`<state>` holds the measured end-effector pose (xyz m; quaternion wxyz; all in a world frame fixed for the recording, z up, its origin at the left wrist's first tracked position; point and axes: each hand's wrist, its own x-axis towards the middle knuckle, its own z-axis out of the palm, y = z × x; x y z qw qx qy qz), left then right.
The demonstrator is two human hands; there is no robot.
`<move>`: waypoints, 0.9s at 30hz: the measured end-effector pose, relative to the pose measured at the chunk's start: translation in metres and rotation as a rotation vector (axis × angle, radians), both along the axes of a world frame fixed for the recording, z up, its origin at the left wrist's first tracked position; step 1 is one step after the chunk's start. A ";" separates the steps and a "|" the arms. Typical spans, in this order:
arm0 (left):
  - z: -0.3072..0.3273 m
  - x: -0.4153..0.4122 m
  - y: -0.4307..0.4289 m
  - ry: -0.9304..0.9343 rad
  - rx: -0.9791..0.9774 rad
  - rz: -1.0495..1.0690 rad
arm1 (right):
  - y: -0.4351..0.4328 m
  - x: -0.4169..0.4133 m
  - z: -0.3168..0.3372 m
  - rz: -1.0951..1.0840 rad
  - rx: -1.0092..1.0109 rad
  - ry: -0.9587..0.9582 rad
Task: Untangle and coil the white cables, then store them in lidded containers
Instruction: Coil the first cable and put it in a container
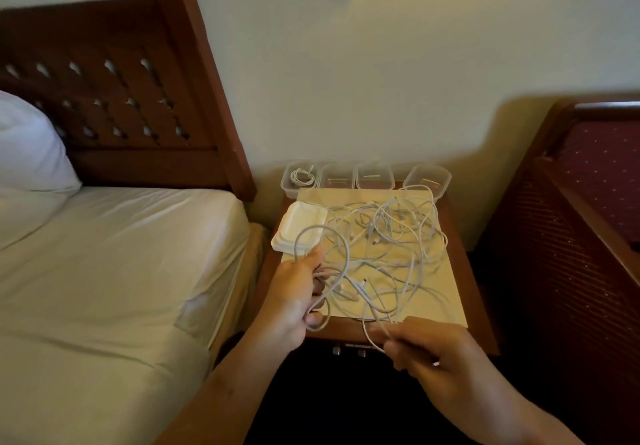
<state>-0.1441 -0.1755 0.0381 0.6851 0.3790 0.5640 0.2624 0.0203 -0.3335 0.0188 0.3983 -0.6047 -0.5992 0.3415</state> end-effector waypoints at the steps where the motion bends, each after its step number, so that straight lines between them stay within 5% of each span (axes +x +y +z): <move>1: -0.005 -0.006 -0.002 0.018 -0.036 -0.028 | -0.005 0.000 0.006 -0.022 0.052 -0.002; 8: -0.029 -0.022 -0.022 0.064 -0.270 -0.366 | 0.001 0.012 0.038 -0.271 0.250 0.398; 12: -0.031 -0.022 -0.022 0.011 -0.180 -0.497 | 0.030 0.021 0.040 -0.328 0.267 0.795; 18: 0.017 -0.045 0.015 0.220 0.428 -1.304 | 0.059 0.028 0.051 -0.341 0.179 0.790; 23: 0.077 -0.027 0.017 0.118 0.981 -0.898 | 0.072 0.021 0.059 -0.209 0.093 0.665; 27: 0.089 -0.001 0.016 0.718 1.744 -0.698 | 0.075 0.023 0.059 -0.166 0.017 0.468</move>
